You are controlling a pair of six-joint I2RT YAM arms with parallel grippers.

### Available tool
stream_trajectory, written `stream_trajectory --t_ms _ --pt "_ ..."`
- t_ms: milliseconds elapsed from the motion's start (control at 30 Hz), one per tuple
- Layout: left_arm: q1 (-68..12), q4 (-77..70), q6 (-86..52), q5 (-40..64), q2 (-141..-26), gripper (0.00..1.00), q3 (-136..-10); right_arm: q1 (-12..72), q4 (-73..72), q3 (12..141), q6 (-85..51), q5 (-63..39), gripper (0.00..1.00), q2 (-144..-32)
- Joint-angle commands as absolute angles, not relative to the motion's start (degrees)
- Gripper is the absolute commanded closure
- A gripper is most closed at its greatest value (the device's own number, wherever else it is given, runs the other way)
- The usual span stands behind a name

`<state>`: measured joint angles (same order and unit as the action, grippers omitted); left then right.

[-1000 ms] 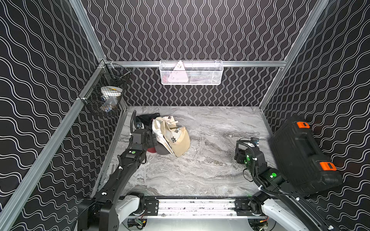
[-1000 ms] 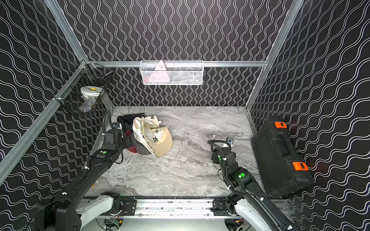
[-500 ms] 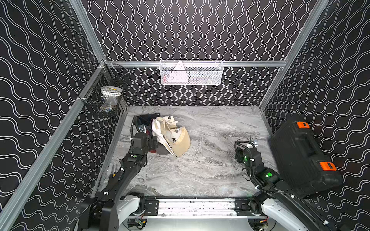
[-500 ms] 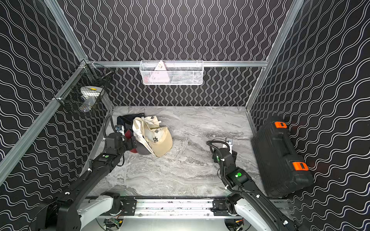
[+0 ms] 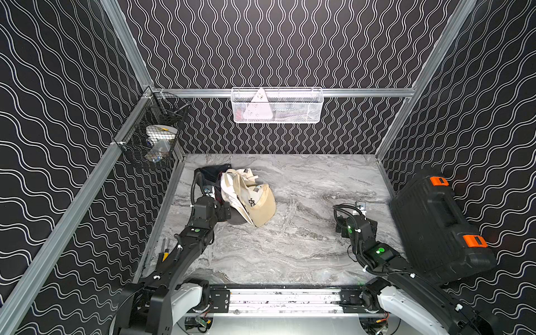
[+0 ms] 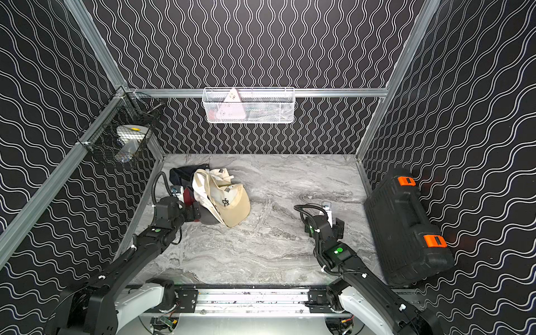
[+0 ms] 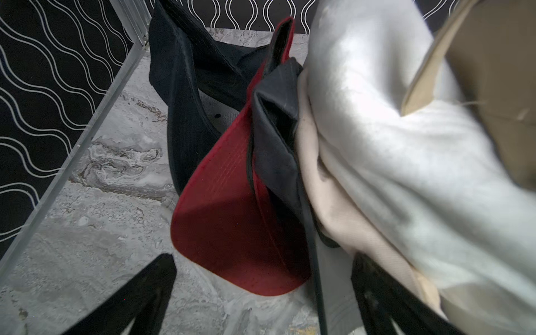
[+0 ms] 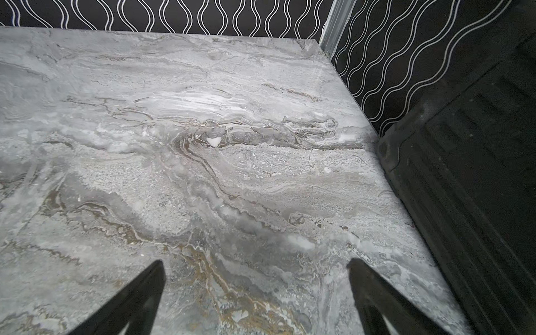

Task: Open the adjustable buckle of the baseball cap
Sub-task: Reset both arms

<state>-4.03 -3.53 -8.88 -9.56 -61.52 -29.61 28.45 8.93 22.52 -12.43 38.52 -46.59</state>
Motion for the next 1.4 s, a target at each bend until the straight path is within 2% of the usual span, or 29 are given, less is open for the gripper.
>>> stream_trajectory --t_ms 0,267,567,1233,1367 --pt "-3.96 -5.35 -7.05 -8.73 -61.59 0.01 -29.43 28.22 6.02 21.9 -12.66 39.42 0.0 -46.5" --pt "-3.96 -9.05 -6.77 -8.35 -59.6 0.01 -26.4 27.77 5.62 21.23 -12.72 39.11 0.0 -45.77" --pt "-3.96 -6.39 -7.52 -8.94 -60.39 0.01 -26.4 26.6 2.82 17.44 -11.69 39.75 0.0 -43.37" --pt "-5.8 -4.48 -4.73 -6.09 -62.64 0.01 -23.3 23.25 -0.35 17.64 -12.07 35.9 0.0 -52.14" --pt "-6.14 -6.31 -4.57 -4.68 -63.16 0.01 -21.52 22.56 -0.03 19.96 -12.03 34.87 0.0 -57.77"
